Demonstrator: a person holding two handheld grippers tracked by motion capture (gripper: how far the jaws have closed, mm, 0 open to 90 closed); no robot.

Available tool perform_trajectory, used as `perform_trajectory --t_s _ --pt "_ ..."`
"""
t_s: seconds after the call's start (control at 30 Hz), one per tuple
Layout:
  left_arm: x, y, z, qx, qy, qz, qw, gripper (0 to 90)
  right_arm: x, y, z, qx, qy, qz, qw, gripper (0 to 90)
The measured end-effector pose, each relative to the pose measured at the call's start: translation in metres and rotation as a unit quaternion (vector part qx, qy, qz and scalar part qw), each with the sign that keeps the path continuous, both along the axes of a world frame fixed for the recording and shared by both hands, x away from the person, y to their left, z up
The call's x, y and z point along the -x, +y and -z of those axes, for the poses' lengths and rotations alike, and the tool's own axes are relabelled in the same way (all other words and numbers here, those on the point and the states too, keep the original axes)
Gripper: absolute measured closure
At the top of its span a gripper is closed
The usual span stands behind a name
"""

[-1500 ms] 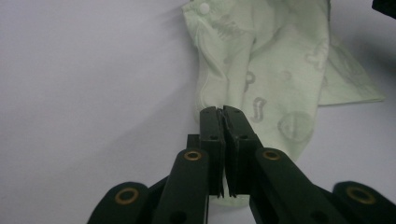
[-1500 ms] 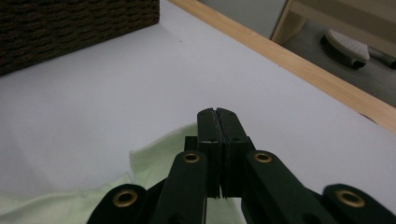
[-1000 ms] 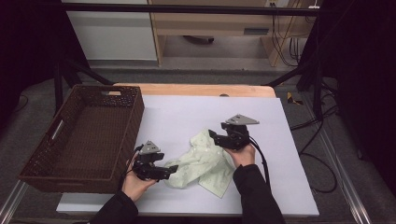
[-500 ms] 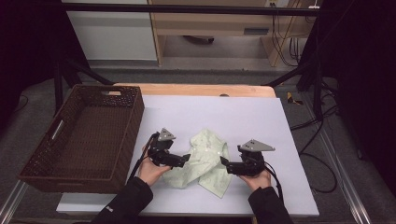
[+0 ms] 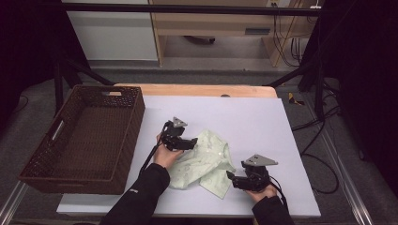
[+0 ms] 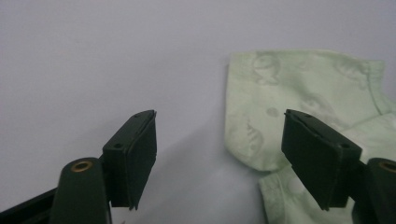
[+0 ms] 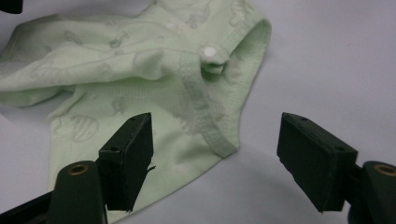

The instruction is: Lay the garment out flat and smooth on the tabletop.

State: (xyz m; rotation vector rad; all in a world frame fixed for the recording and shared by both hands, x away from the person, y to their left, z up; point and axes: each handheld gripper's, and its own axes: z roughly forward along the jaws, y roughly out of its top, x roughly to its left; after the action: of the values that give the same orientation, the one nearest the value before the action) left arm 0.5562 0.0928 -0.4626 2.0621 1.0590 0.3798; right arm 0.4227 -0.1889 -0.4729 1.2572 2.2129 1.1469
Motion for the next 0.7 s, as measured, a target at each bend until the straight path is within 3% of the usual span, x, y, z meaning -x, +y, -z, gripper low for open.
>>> perform_trajectory --t_s 0.33,0.4,0.6,0.7 --pt "-0.006 -0.012 0.016 0.003 0.015 0.010 0.9998 51.6 -0.001 0.008 0.006 0.022 0.015 -0.001 0.9997 40.3" --pt "-0.007 -0.013 0.016 -0.003 0.012 0.009 0.9999 56.7 -0.002 0.010 0.006 0.028 0.019 -0.003 0.9994 43.2" --pt "-0.007 -0.013 0.015 0.004 0.028 0.016 0.9995 77.8 -0.003 0.015 0.009 0.047 0.022 -0.004 0.9986 51.7" --pt "-0.006 -0.013 0.015 0.005 0.031 0.016 0.9994 84.0 -0.002 0.018 0.009 0.053 0.019 -0.006 0.9984 61.4"
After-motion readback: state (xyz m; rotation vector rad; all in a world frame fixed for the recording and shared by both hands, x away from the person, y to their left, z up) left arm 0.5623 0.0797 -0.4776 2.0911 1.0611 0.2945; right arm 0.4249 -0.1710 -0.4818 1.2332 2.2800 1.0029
